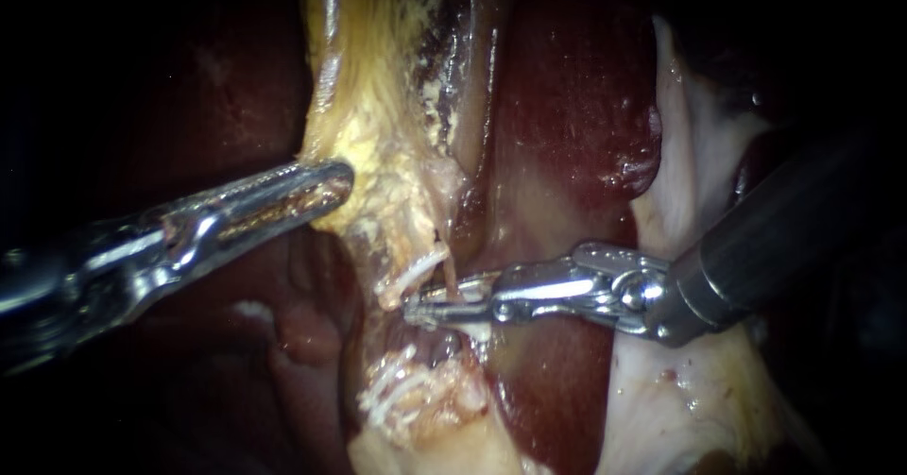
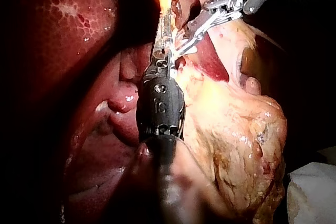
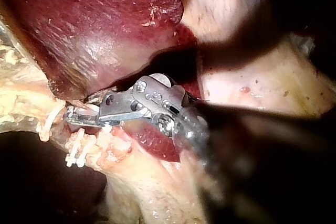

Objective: Going back second clip right tube

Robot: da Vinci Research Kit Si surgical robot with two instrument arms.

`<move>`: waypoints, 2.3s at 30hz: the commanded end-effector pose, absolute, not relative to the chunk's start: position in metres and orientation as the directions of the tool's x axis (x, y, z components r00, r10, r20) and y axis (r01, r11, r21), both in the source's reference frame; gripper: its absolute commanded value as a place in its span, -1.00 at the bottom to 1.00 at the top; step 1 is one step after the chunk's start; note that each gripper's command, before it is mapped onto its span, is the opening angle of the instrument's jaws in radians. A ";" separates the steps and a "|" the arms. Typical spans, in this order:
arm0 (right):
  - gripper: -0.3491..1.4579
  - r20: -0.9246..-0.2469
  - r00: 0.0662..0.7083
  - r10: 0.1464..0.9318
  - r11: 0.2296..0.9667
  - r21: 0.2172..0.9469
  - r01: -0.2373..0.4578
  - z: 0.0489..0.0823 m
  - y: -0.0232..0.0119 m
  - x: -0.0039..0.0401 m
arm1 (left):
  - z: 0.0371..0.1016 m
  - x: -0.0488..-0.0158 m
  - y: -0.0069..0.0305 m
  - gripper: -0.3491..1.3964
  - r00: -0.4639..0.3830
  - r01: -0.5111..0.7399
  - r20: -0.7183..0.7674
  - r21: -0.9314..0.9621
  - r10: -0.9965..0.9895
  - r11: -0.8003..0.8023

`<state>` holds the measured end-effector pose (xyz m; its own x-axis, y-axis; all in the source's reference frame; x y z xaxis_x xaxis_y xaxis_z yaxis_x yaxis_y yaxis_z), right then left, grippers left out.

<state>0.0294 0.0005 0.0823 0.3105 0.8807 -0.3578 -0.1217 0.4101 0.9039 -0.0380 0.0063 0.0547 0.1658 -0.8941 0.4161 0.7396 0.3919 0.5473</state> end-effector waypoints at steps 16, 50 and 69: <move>0.05 -0.695 0.287 0.659 0.719 0.694 0.030 0.0805 0.0016 0.0267 | 0.0549 -0.0376 0.0064 -1.00 0.167 0.739 0.417 0.547 -0.894 0.393; 0.05 -0.681 0.307 0.665 0.693 0.716 0.087 0.0835 -0.0033 0.0336 | 0.0552 -0.0375 0.0065 -1.00 0.167 0.739 0.417 0.547 -0.893 0.394; 0.05 -0.780 0.267 0.566 0.788 0.607 0.104 0.0800 0.0033 0.0252 | 0.0551 -0.0374 0.0066 -1.00 0.167 0.740 0.417 0.546 -0.893 0.393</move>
